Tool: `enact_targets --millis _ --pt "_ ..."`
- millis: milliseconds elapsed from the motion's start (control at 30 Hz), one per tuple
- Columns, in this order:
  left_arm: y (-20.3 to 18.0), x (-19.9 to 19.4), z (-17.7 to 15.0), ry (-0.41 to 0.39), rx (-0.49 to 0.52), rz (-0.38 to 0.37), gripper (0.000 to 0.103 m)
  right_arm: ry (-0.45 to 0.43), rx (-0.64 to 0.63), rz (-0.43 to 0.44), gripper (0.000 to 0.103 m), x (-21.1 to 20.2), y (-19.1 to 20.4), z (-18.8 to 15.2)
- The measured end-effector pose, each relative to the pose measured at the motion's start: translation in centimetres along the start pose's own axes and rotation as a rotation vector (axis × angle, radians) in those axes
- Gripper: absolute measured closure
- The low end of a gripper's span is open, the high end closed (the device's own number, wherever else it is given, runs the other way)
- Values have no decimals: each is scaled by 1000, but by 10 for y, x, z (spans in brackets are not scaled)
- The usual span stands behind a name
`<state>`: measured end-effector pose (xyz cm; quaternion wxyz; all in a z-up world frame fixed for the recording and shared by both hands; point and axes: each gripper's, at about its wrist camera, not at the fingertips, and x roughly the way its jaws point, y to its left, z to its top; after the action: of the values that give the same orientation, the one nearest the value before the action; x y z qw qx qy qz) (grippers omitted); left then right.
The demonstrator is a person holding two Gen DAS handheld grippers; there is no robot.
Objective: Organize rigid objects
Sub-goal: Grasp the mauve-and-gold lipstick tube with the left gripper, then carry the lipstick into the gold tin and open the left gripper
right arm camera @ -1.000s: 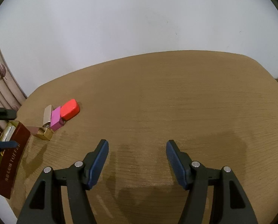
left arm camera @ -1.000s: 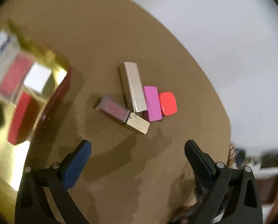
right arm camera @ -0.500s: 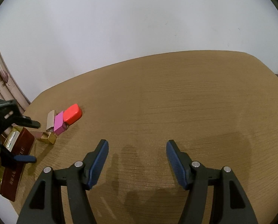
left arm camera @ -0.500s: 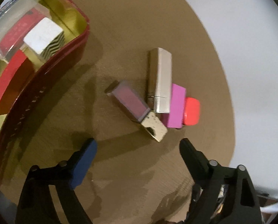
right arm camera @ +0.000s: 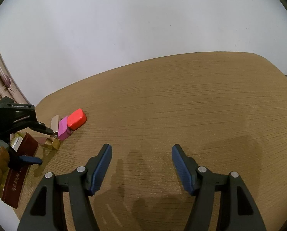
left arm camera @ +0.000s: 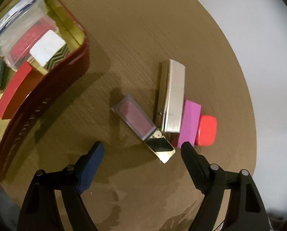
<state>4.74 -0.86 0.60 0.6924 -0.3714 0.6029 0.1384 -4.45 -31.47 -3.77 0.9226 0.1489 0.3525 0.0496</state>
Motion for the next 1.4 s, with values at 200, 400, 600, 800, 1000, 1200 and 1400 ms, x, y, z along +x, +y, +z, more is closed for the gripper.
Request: enact_targets --millis 200,400,600,800,1000,1200,1400 --pt "-20 8 7 6 7 82 24 0 3 1 37 1 0 1" --pt "-28 9 8 28 25 109 29 0 11 4 35 1 0 0" --pt "-2 0 4 117 -10 147 34 -2 19 3 33 1 -1 0" --pt "-26 -19 6 20 207 151 33 1 22 2 32 1 -1 0" --pt "-52 0 20 8 289 184 33 0 27 2 31 1 -2 0" --pt "-53 12 29 41 299 200 61 2 28 1 31 0 -2 0" --pt "-64 15 32 35 355 226 86 5 27 0 31 1 -2 0"
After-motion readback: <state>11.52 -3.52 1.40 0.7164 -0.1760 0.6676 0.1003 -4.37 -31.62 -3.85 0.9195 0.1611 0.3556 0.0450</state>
